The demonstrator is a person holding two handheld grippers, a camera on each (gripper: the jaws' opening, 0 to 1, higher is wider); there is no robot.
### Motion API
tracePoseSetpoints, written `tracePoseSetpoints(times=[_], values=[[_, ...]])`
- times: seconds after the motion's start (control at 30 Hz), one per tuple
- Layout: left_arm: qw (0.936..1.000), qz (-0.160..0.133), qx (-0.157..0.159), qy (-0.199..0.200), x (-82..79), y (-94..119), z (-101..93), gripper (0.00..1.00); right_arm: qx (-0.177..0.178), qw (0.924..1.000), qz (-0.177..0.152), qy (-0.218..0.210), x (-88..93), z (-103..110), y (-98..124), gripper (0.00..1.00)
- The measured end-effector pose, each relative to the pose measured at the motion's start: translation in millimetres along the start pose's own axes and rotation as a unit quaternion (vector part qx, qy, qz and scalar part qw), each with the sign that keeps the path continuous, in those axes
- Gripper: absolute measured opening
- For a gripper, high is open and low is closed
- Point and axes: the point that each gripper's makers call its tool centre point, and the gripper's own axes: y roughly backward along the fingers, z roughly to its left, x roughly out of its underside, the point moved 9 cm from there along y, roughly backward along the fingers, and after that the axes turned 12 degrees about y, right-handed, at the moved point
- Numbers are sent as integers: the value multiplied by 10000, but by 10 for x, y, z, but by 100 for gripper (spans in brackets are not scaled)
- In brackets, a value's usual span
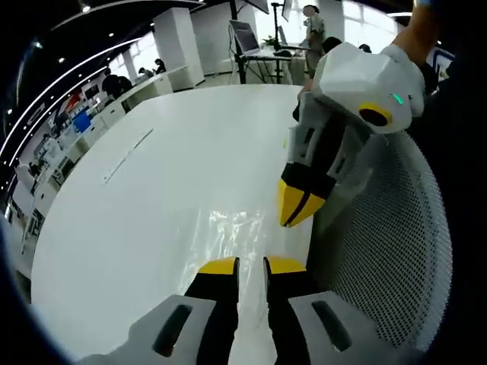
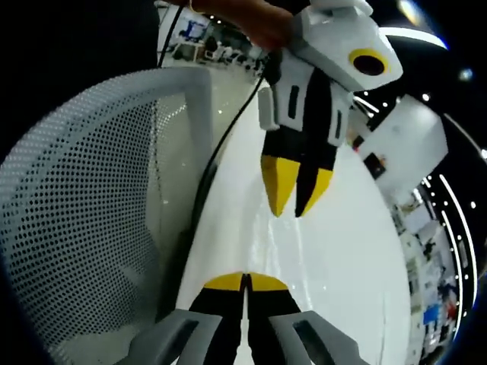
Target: Open the resealable bag by pulling the two sides of the seal apart until the entire bag opening is separated and visibly accessible.
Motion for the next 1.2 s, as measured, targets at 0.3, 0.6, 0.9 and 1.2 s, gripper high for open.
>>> tracePoseSetpoints(times=[0.3, 0.6, 0.9, 1.2], values=[[9990, 397, 195, 65, 92, -178, -32, 11, -10, 9995, 3, 309, -75, -13, -4, 0], [9968, 770, 207, -61, 181, -283, -49, 8, -13, 9987, -38, 500, -142, -16, -11, 0], [9975, 682, 71, 181, 194, -294, -34, 0, 134, 9994, 2, 308, -144, -32, 6, 0], [9988, 339, -316, 123, 99, -267, 5, 0, 279, 9995, 73, 102, -148, -41, -24, 0]])
